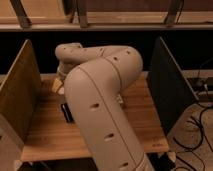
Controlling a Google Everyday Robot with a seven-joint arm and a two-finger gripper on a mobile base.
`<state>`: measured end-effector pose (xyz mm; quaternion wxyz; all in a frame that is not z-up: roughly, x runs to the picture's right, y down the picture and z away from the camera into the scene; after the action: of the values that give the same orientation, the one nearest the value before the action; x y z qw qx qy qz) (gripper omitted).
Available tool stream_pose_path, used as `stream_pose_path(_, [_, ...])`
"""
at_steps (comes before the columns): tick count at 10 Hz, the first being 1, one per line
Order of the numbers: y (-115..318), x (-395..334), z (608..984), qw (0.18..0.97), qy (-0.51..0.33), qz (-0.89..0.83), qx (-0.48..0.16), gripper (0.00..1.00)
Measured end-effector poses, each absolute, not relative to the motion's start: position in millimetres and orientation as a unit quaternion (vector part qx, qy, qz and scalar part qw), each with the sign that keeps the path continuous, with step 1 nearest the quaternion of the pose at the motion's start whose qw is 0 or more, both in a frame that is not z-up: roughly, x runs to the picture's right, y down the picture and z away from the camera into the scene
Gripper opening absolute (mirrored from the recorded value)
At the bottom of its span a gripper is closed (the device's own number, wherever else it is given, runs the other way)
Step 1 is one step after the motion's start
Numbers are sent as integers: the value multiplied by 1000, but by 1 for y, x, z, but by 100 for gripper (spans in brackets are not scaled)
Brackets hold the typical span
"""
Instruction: Place the ceramic cup over the eraser
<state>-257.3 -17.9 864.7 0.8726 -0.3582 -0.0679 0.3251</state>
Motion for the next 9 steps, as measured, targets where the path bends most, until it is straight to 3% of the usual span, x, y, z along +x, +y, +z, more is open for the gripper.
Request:
stream_pose_path(4, [11, -274, 883, 843, -45, 331, -421, 80])
stream_pose_path(9, [18, -274, 884, 843, -43, 326, -425, 80])
